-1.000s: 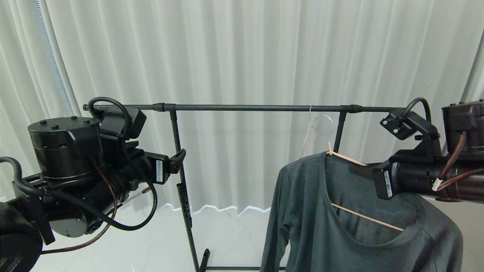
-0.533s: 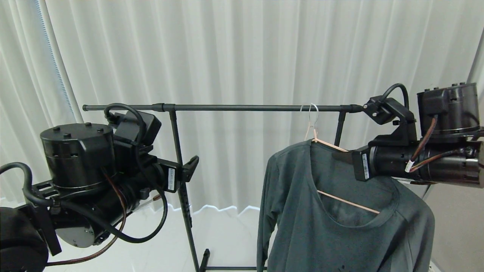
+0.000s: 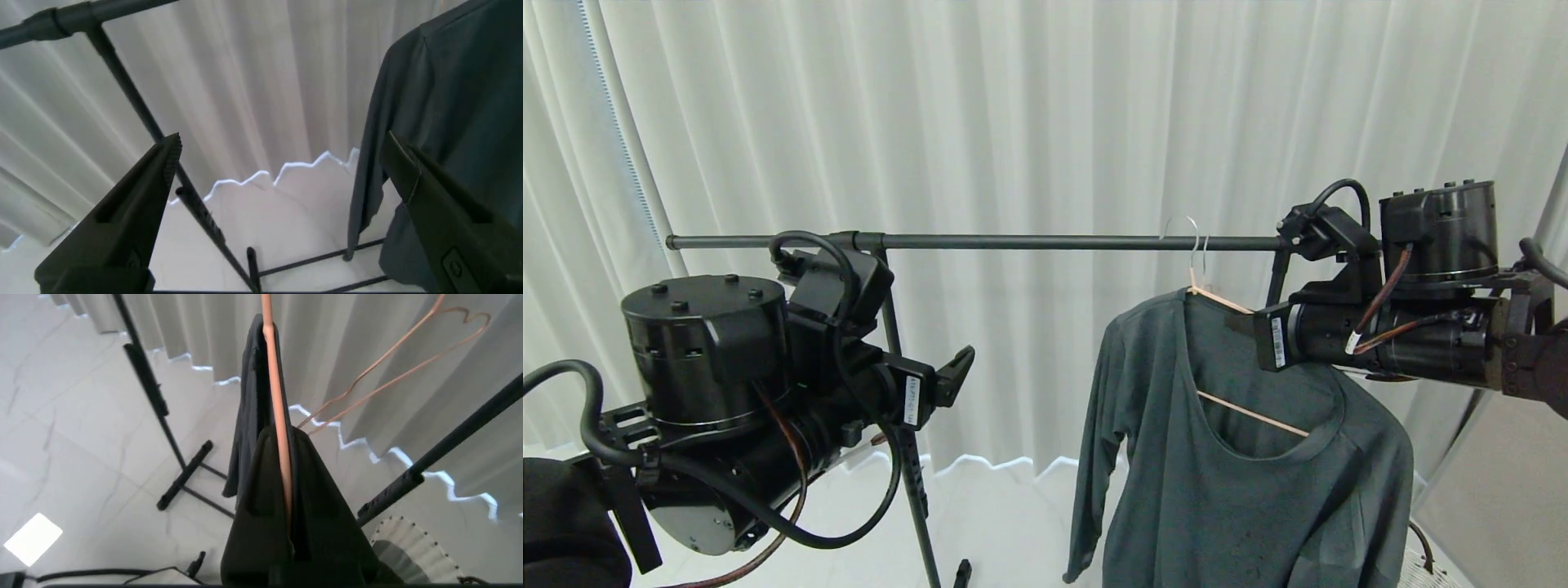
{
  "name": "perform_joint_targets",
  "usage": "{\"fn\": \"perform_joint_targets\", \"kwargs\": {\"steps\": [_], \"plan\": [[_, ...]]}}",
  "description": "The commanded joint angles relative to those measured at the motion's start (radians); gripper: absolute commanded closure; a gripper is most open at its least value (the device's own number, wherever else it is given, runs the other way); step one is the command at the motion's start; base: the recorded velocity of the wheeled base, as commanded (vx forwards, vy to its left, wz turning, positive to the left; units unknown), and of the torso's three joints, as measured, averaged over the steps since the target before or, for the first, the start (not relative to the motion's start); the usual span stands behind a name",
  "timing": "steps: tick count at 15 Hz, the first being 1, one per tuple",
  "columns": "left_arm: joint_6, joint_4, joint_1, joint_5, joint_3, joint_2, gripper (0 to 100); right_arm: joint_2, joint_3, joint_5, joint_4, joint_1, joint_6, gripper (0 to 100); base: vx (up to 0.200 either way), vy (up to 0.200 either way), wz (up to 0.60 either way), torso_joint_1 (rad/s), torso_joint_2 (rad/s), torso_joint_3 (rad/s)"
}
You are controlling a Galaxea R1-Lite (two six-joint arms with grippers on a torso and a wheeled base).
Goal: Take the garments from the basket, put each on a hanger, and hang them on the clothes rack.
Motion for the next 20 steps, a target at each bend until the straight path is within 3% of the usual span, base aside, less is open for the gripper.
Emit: {"fn": "perform_joint_targets", "kwargs": {"steps": [1,10,17,20], "plan": [[0.0,0.001,-0.002,0.0,0.0,-0.001,0,0.005,-0.001,0.0,0.0,0.003,0.0,100,0.2,0.0,0.0,-0.007,0.0,-0.002],[0.0,-0.002,-0.015,0.003,0.001,-0.001,0,0.023,0.001,0.0,-0.002,0.007,0.001,100,0.2,0.0,0.0,0.002,0.0,0.002],[-0.003,-0.014,-0.016,0.005,0.017,-0.002,0,0.147,-0.053,-0.013,-0.062,0.007,0.02,100,0.0,0.0,0.0,0.0,0.0,0.0],[-0.003,-0.065,-0.03,0.005,0.066,-0.001,0,0.201,-0.085,-0.024,-0.062,0.006,0.02,100,0.0,0.0,0.0,0.0,0.0,0.0]]}}
